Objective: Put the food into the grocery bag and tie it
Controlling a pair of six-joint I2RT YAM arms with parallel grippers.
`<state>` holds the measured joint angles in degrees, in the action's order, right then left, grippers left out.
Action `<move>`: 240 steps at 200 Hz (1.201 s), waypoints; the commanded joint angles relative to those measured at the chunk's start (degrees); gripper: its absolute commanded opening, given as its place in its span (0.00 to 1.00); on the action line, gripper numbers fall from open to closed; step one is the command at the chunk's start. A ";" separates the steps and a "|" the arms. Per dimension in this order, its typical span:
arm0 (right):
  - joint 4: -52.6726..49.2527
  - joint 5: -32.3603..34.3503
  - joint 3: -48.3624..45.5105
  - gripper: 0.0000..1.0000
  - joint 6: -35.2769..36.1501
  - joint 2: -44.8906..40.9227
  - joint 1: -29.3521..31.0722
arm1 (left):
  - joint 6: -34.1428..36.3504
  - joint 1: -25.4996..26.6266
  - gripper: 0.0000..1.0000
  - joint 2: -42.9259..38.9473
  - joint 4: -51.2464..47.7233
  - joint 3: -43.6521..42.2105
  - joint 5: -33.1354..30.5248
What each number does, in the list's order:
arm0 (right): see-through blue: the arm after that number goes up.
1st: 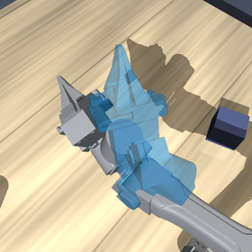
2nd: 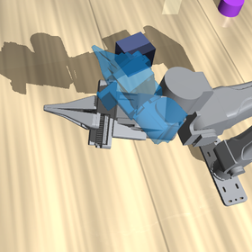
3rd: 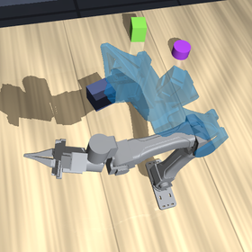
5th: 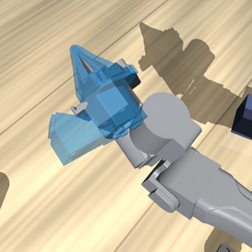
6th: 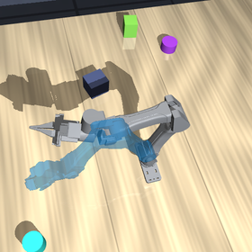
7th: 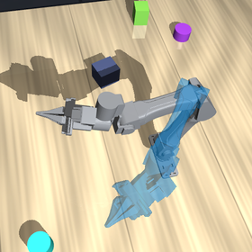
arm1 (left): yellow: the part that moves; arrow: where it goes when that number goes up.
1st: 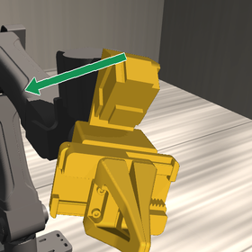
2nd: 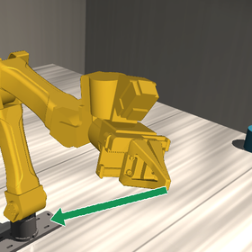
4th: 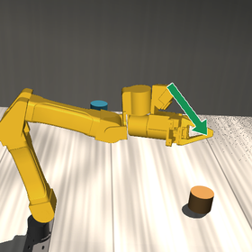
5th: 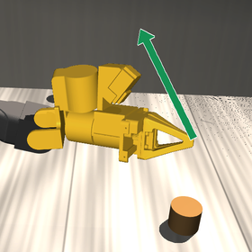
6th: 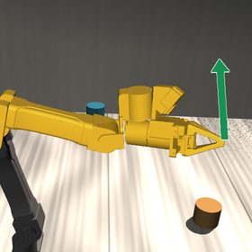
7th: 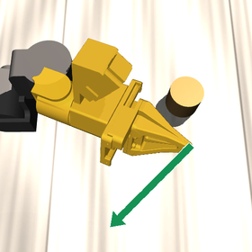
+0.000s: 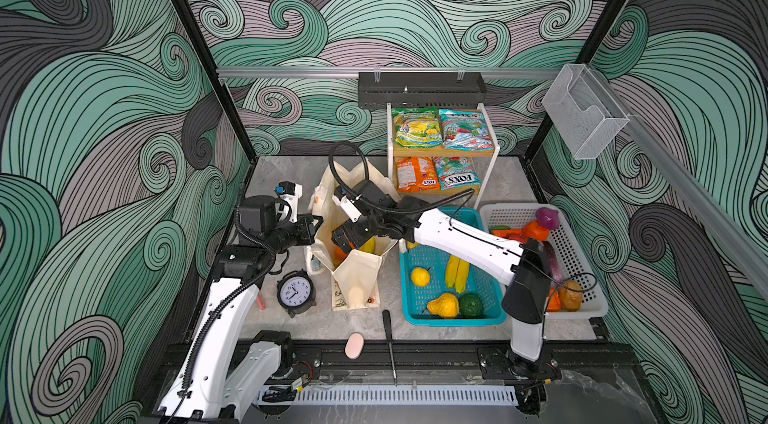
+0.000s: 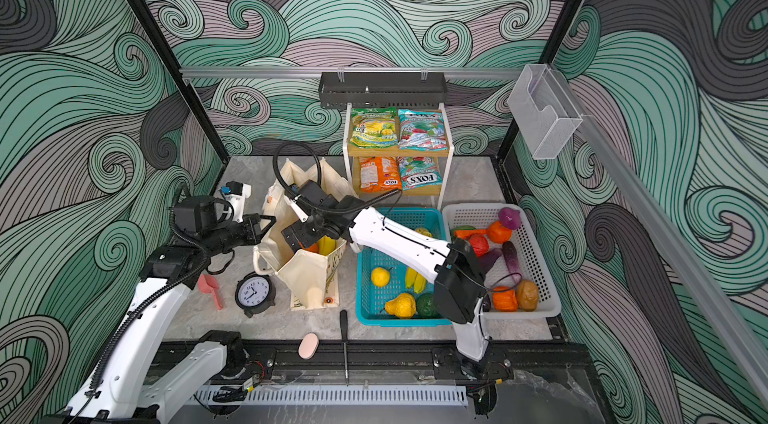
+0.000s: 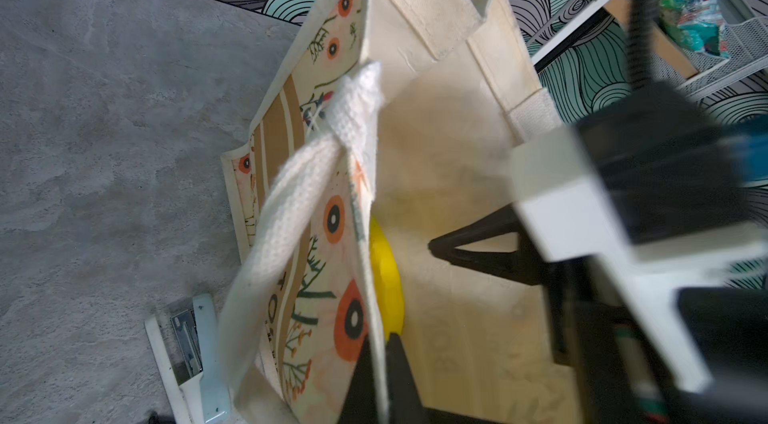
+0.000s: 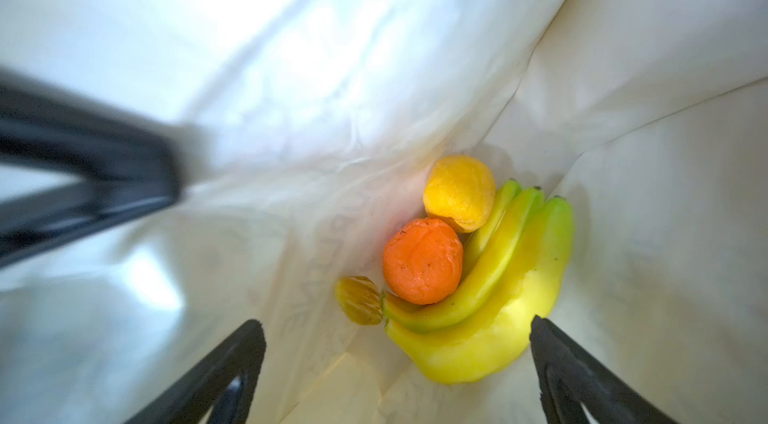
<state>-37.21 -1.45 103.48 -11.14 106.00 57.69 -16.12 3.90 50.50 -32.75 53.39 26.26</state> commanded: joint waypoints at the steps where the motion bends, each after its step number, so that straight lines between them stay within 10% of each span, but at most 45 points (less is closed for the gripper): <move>1: 0.74 3.54 -3.24 1.00 -0.07 -6.78 -0.12 | 0.55 0.32 0.00 -0.64 2.17 0.85 0.72; 88: 3.42 8.82 -21.98 0.98 -6.70 -23.16 -9.53 | 0.78 0.32 0.00 -1.21 1.99 0.84 -0.51; 177: 6.77 0.91 -23.89 0.00 -4.78 -18.92 -10.84 | -2.63 0.32 0.00 0.90 1.12 5.16 -4.14; 240: 3.44 5.44 -24.55 0.00 -4.32 -23.72 -13.06 | -1.56 0.23 0.00 0.19 -7.52 11.43 -14.36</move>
<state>-31.11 0.60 79.44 -16.51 86.02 45.95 -18.50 3.92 51.51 -37.91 60.16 18.92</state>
